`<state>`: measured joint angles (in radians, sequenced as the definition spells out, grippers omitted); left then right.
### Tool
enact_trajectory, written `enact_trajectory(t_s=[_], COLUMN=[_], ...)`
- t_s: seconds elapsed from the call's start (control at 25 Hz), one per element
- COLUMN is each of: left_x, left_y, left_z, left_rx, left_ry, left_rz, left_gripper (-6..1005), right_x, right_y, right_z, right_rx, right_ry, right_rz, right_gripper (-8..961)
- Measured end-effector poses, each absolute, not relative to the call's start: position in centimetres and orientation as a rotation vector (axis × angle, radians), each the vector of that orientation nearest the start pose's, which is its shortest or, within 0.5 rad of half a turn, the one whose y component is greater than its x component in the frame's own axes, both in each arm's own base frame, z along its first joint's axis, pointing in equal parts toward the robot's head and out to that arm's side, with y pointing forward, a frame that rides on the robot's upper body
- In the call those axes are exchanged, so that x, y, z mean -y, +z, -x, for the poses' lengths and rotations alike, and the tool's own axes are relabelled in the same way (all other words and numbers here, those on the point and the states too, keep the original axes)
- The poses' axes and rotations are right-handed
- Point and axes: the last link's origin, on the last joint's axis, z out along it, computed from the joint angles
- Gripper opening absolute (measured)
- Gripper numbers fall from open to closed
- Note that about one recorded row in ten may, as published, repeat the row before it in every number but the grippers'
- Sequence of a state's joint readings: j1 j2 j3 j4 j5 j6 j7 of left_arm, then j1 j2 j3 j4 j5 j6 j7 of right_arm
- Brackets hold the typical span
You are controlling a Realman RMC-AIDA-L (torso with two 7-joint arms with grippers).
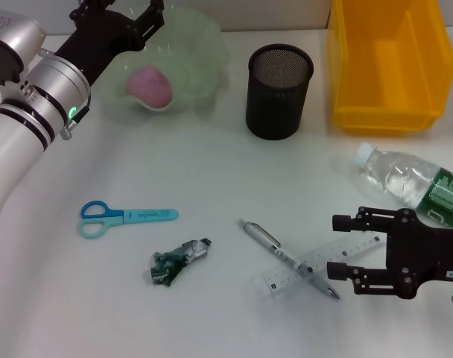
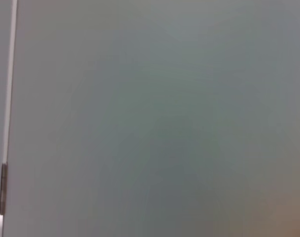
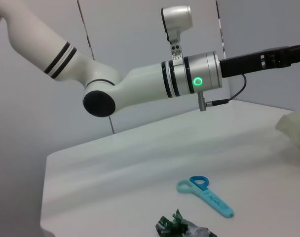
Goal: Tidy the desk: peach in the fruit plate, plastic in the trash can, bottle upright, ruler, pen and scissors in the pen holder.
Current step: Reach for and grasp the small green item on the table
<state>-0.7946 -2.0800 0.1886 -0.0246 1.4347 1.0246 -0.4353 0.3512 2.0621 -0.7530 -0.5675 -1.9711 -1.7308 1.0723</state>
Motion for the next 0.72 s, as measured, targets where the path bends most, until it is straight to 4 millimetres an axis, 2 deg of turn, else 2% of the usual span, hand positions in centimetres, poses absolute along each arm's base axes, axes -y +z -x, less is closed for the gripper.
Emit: enact_trajectory(t_s=[0.72], left_x=[-41.51], left_y=[-3.54], left_z=[23.99], left_rx=[0.536], left_ry=[-0.831], left_rz=[1.899], left_gripper=[808], right_x=[-24.94], right_y=[-1.36], right_z=[-29.98], right_rx=[-0.455], right_ry=[0.796], right_rz=[2.838], right_gripper=[735])
